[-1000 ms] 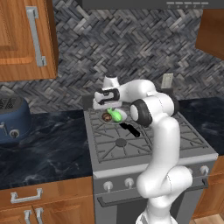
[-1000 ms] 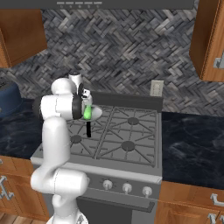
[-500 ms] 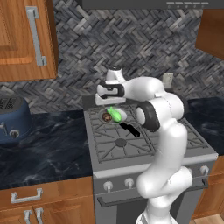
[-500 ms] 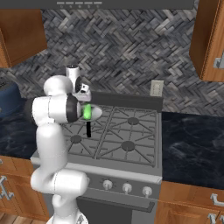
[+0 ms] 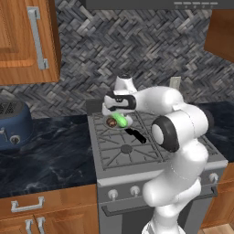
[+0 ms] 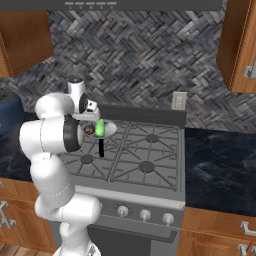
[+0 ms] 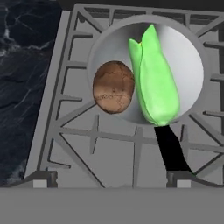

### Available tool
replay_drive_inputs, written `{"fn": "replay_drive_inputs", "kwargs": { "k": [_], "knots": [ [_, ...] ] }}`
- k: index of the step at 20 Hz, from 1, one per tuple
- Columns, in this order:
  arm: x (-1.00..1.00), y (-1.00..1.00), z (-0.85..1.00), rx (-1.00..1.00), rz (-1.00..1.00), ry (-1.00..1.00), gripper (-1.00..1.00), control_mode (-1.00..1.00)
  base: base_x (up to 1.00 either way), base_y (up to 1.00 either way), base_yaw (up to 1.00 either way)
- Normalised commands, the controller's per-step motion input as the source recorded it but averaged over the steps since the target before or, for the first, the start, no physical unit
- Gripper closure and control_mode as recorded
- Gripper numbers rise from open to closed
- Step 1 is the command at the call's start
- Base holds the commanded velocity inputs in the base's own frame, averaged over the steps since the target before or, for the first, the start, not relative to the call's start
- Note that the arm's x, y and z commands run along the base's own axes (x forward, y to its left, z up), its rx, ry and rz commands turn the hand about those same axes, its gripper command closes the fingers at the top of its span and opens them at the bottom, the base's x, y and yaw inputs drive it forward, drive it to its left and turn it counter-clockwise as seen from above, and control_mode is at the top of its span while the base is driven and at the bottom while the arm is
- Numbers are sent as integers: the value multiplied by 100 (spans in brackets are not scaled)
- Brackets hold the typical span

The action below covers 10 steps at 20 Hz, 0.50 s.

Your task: Put the potato and corn in the pan. Then turn on the rear left burner and set the heat to medium.

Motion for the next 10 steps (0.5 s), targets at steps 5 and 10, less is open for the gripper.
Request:
{"fn": "replay_drive_inputs", "kwargs": {
  "k": [5,10],
  "knots": [
    [-67,-12,0,0,0,-13,-100,-100,0,0,0],
    [-59,-20,13,1,0,-14,-100,-100,0,0,0]
  ]
}}
